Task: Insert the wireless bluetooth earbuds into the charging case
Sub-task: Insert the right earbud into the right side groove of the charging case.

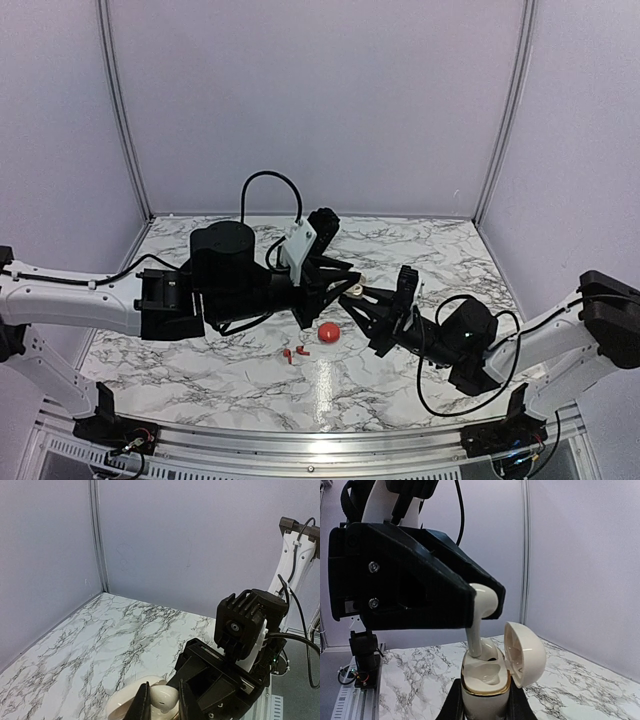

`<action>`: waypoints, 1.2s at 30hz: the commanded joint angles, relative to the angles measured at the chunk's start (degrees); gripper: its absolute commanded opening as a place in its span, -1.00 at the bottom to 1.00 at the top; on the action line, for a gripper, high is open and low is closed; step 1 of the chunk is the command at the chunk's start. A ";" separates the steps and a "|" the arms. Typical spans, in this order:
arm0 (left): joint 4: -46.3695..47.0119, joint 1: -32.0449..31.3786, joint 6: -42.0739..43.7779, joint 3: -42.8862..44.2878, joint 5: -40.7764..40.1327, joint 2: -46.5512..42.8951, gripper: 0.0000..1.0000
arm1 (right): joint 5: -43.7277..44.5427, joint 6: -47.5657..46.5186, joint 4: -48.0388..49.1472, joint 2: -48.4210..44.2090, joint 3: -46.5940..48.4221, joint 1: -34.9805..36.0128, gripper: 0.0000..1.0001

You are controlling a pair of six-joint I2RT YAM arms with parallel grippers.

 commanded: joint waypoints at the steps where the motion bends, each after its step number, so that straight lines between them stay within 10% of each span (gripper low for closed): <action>1: 2.29 -0.50 0.63 2.27 -0.52 1.34 -0.75 | 1.18 1.31 2.24 0.63 2.70 0.73 -1.00; 36: 2.31 -0.70 -0.16 3.11 -6.57 3.76 -0.75 | 2.99 1.46 6.57 2.06 6.08 1.54 -1.00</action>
